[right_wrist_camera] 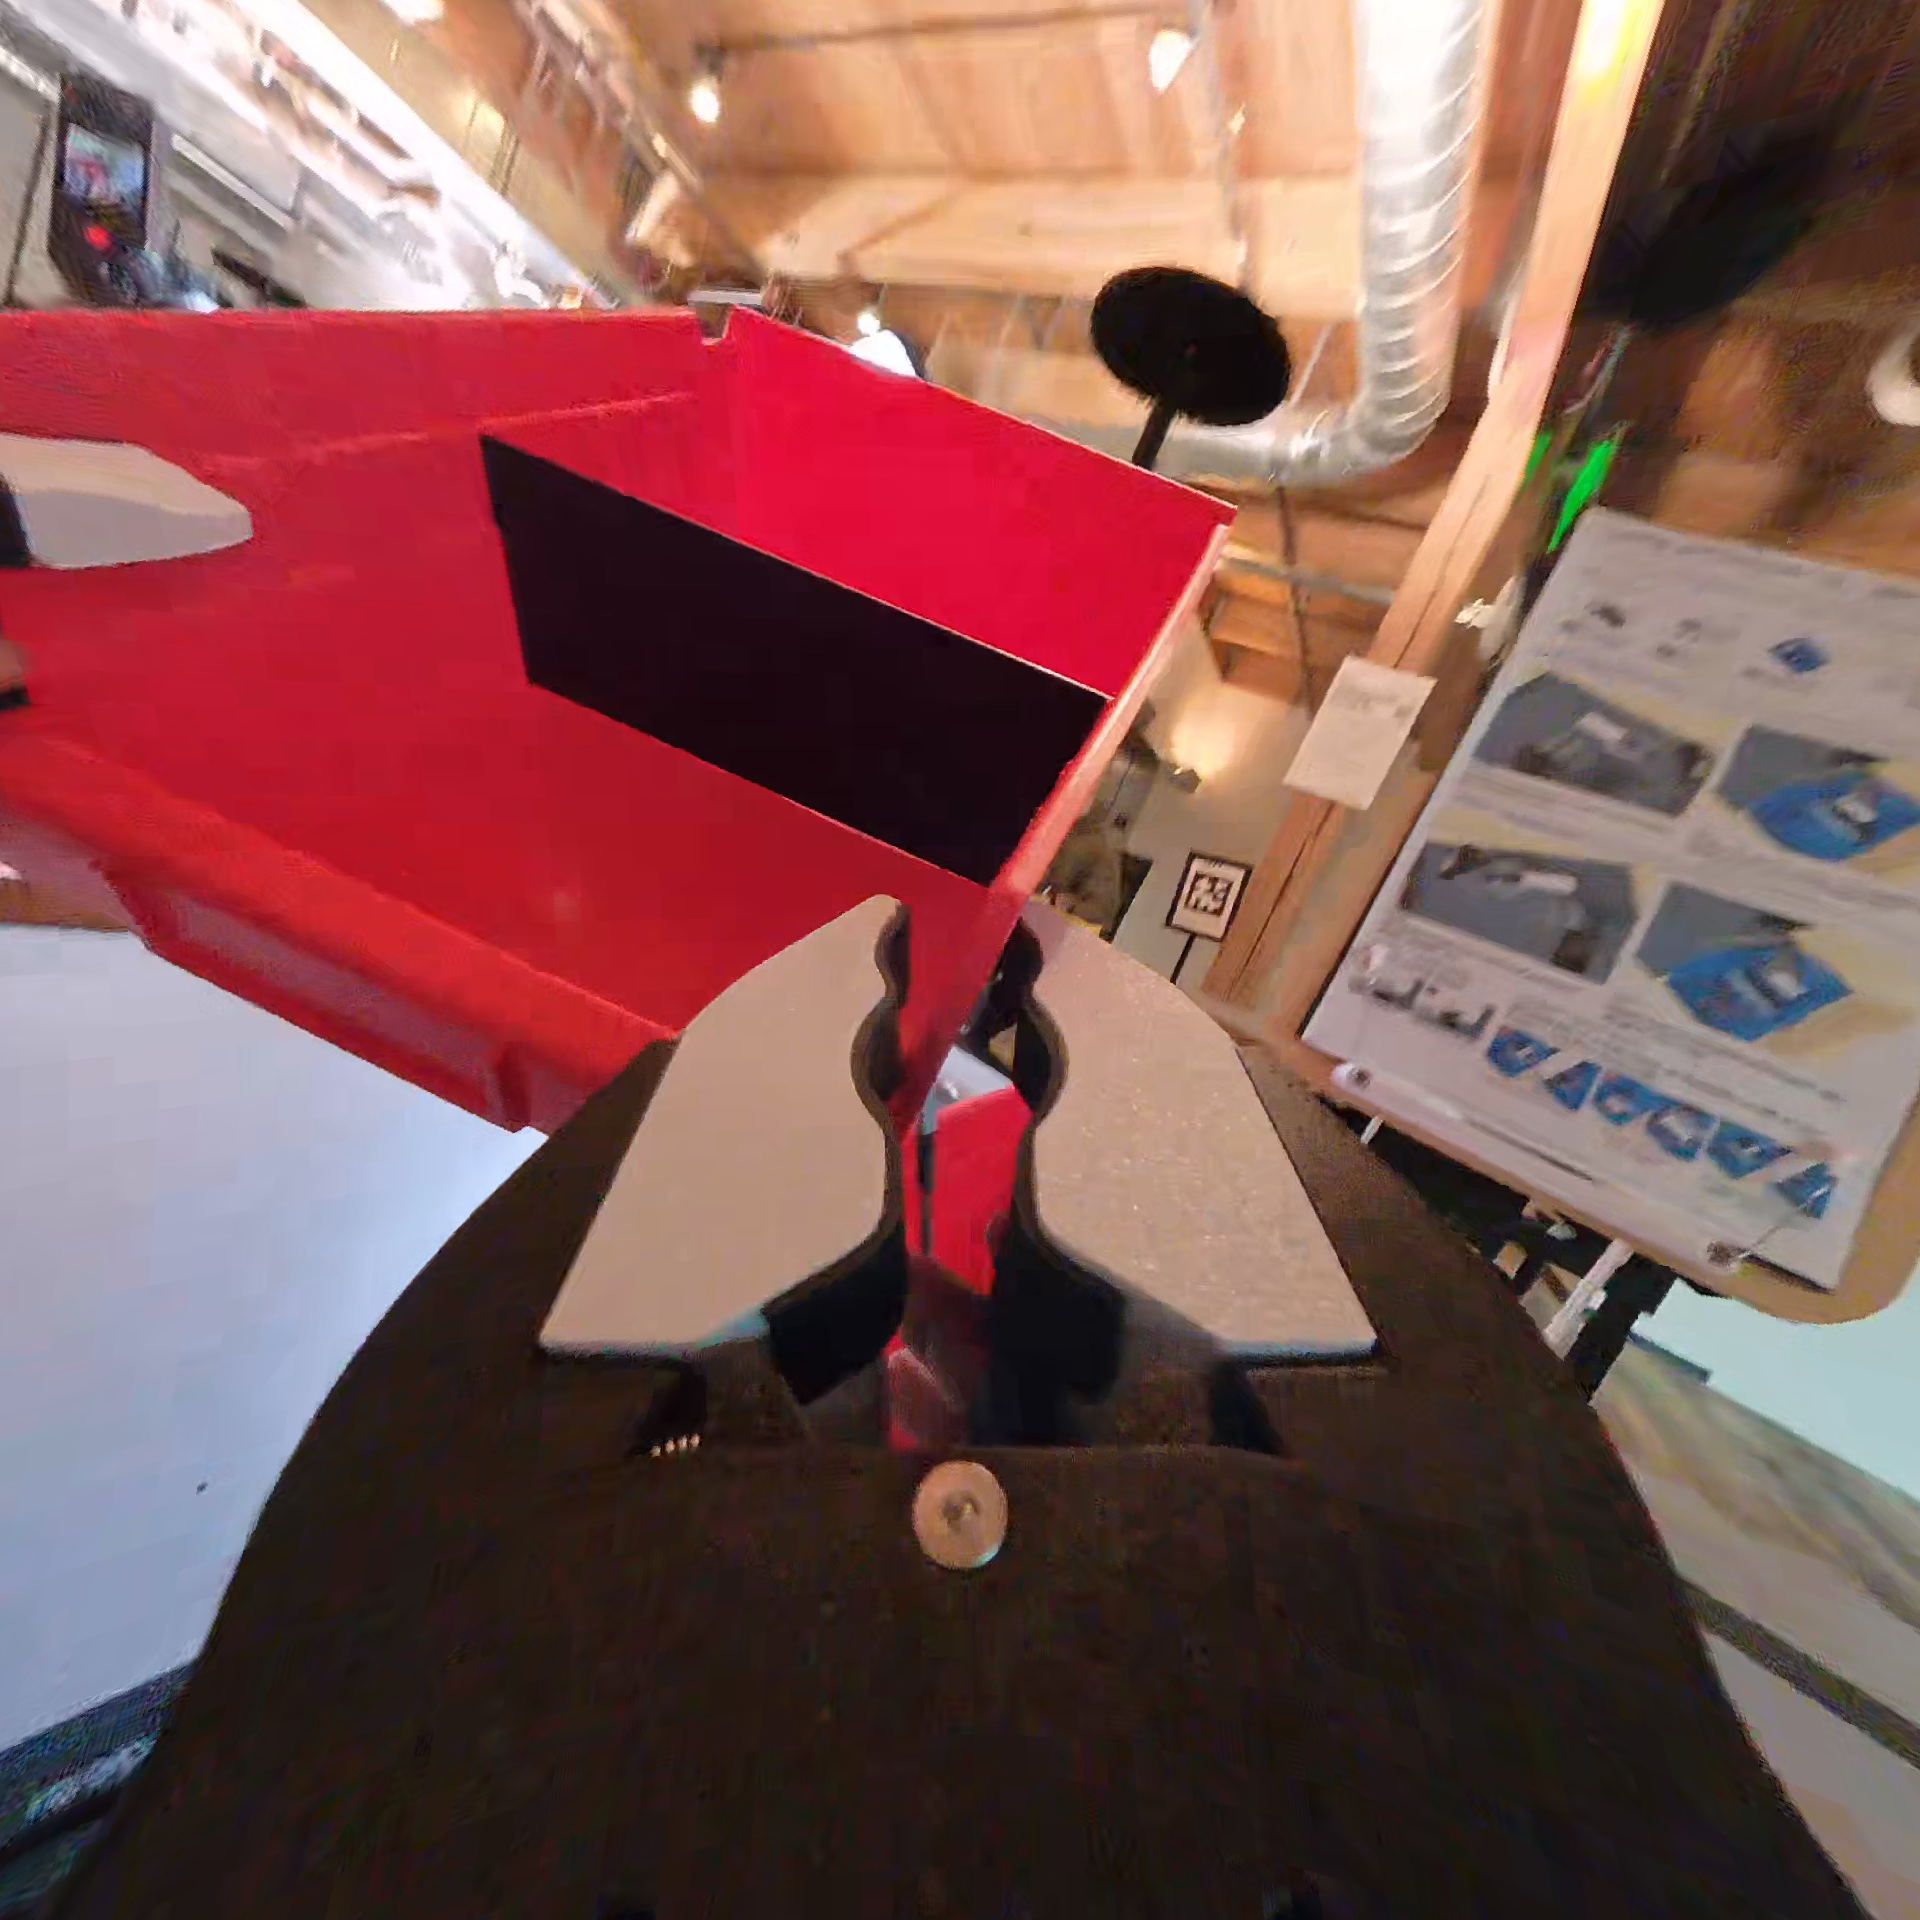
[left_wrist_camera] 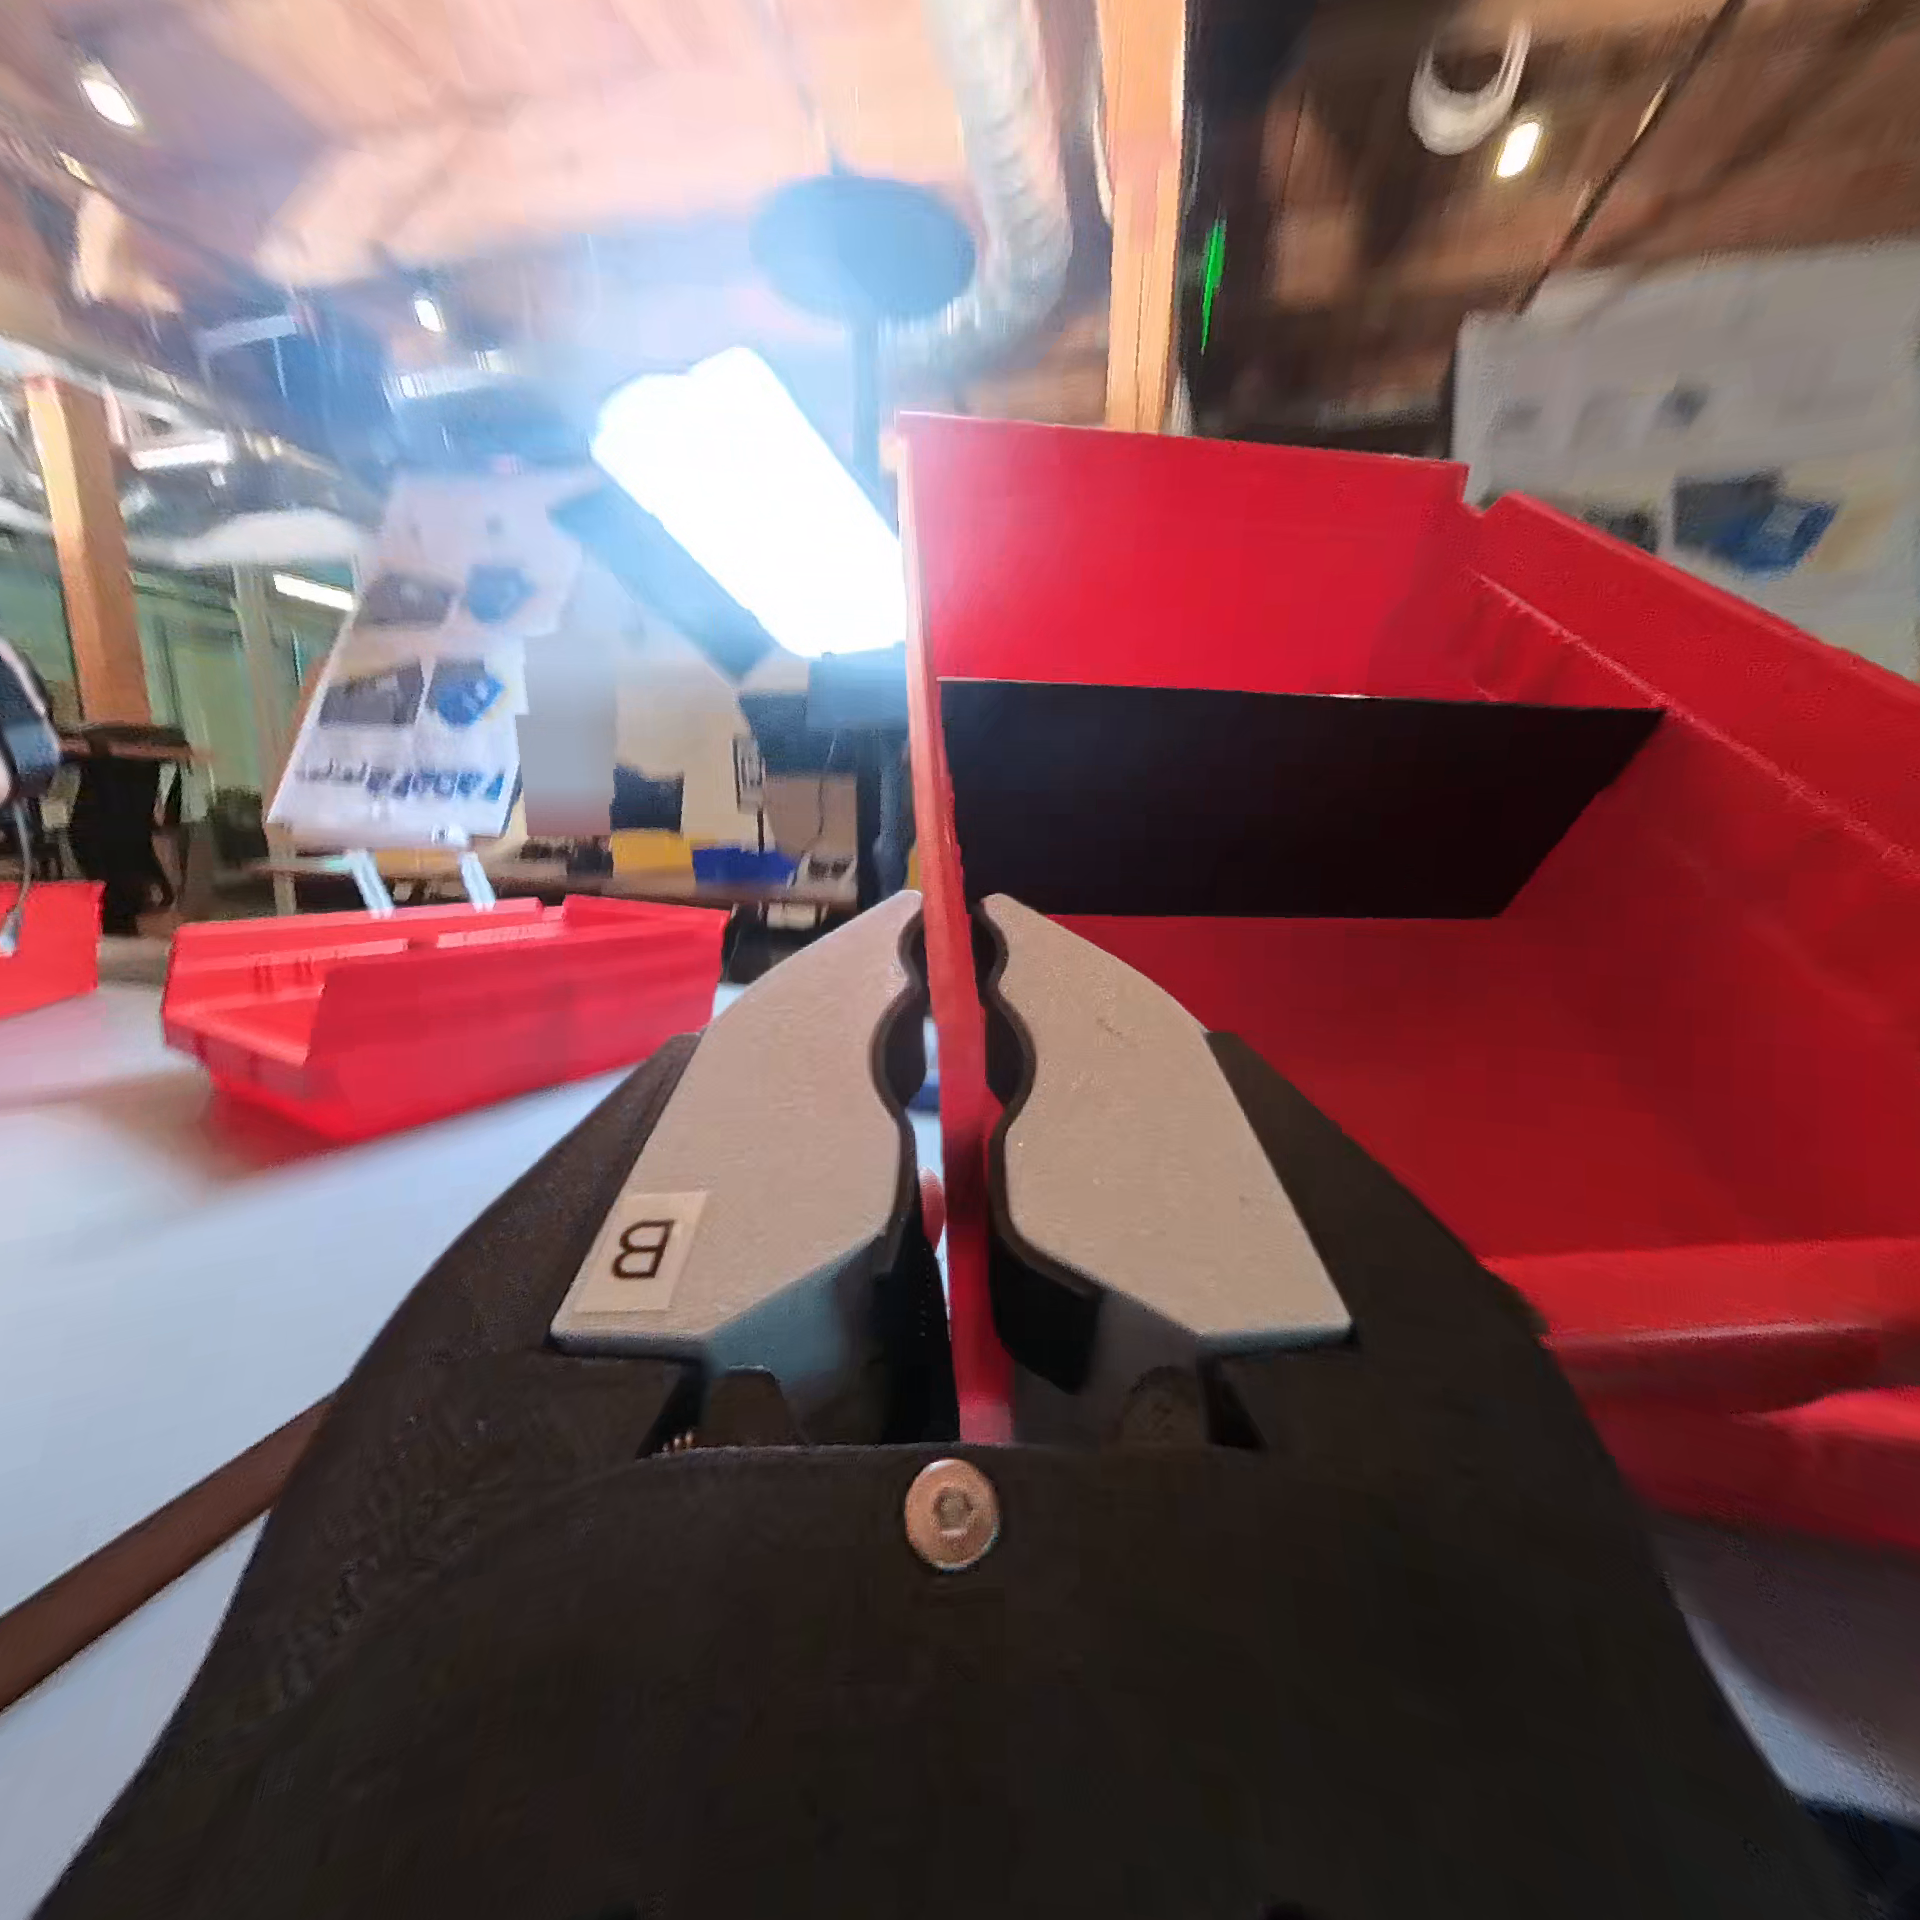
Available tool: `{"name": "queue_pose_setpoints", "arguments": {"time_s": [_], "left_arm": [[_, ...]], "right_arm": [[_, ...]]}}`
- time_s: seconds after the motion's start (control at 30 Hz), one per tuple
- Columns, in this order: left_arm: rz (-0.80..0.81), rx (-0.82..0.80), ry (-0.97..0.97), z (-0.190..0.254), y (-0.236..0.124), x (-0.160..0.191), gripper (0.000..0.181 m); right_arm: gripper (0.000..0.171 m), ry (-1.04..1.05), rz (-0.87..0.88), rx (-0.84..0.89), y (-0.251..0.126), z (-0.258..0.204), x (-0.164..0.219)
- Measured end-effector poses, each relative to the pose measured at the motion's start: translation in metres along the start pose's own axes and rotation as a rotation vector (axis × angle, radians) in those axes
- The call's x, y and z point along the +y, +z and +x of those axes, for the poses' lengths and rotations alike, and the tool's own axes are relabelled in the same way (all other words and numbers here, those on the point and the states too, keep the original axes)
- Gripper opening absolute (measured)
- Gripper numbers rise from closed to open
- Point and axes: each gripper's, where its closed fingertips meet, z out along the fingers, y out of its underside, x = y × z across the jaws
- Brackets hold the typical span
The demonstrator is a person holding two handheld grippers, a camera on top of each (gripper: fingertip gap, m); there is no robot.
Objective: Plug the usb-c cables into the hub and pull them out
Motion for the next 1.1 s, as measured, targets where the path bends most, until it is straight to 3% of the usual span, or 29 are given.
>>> {"name": "queue_pose_setpoints", "arguments": {"time_s": [0.2, 0.37, 0.6, 0.7, 0.83, 1.1], "left_arm": [[0.205, 0.124, -0.127, 0.084, -0.012, -0.045, 0.007], [0.192, 0.373, -0.277, 0.193, -0.010, -0.034, 0.017], [-0.088, 0.680, -0.239, 0.360, -0.012, 0.024, 0.018], [-0.275, 0.738, -0.214, 0.408, -0.006, 0.062, 0.017], [-0.478, 0.792, -0.139, 0.434, -0.016, 0.104, 0.019], [-0.611, 0.874, -0.157, 0.439, -0.023, 0.131, 0.029]], "right_arm": [[0.009, 0.019, 0.120, 0.238, -0.046, 0.082, -0.033], [0.006, -0.052, 0.078, 0.418, -0.106, 0.166, -0.019], [0.004, -0.009, -0.191, 0.699, -0.209, 0.270, 0.054], [0.005, -0.017, -0.361, 0.755, -0.227, 0.303, 0.083], [0.005, 0.082, -0.582, 0.710, -0.244, 0.315, 0.133], [0.007, 0.087, -0.746, 0.653, -0.248, 0.314, 0.164]]}}
